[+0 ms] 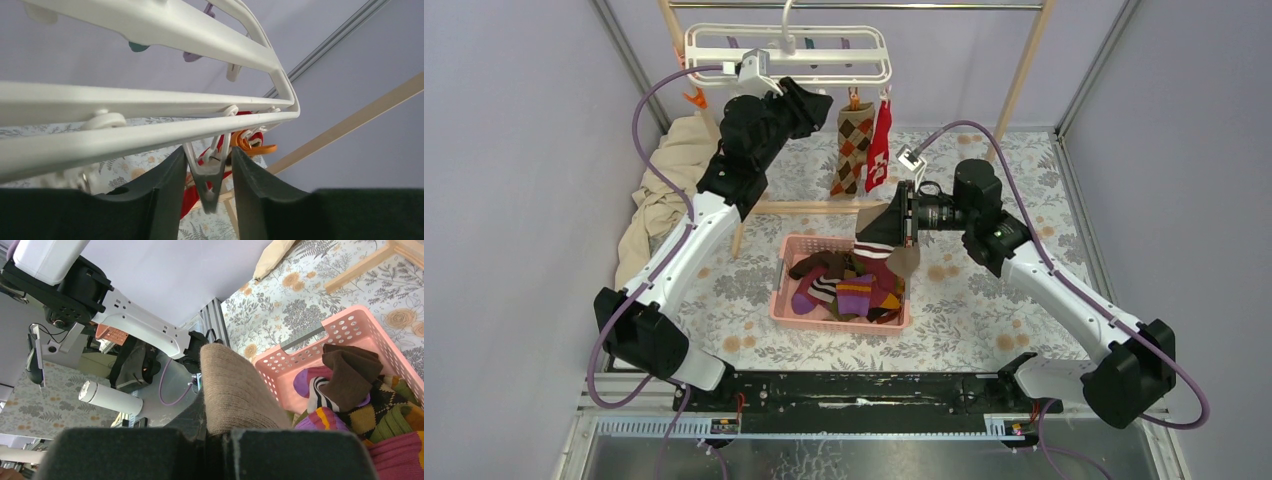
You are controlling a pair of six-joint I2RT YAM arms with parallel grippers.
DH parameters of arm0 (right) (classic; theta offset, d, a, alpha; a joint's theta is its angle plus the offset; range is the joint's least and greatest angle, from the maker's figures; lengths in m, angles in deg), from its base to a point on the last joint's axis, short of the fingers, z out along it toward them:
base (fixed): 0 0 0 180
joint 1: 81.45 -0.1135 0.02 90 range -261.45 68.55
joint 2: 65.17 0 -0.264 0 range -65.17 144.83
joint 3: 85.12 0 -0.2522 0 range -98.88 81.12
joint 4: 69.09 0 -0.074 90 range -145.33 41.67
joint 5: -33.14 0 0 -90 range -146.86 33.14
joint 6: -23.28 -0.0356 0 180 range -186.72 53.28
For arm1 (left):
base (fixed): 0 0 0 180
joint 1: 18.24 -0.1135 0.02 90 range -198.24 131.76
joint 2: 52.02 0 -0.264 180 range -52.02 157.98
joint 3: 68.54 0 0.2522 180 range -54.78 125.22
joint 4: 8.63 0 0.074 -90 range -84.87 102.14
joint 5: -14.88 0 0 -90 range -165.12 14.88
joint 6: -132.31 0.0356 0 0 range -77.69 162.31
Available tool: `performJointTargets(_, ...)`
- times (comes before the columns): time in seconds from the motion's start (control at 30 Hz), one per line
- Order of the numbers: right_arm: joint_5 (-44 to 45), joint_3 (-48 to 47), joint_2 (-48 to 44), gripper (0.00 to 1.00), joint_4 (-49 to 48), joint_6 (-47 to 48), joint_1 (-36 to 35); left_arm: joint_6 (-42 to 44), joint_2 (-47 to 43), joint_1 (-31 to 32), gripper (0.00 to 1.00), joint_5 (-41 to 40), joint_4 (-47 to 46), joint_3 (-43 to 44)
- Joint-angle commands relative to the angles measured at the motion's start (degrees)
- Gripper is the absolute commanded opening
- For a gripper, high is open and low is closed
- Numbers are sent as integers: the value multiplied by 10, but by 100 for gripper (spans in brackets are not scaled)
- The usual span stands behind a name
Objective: Remove the socks clipped to the hanger
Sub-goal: Remove the sock from the hanger, then place the sock in the bin.
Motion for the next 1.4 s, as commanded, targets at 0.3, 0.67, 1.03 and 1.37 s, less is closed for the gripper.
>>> performJointTargets(0.3, 109, 10, 37, 0, 101, 111, -100, 0, -57, -5, 67, 32, -7, -78)
performJointTargets(0.67, 213, 88, 169, 2, 14, 96, -144, -5, -143, 5, 69, 42, -9, -181)
performJointTargets(1.03, 386, 67, 170, 61, 135, 145, -168, 0, -199, 19, 70, 26, 1, -260)
performJointTargets(1.37, 455, 27, 31, 77, 246, 184, -170, 0, -228, 24, 70, 21, 1, -295)
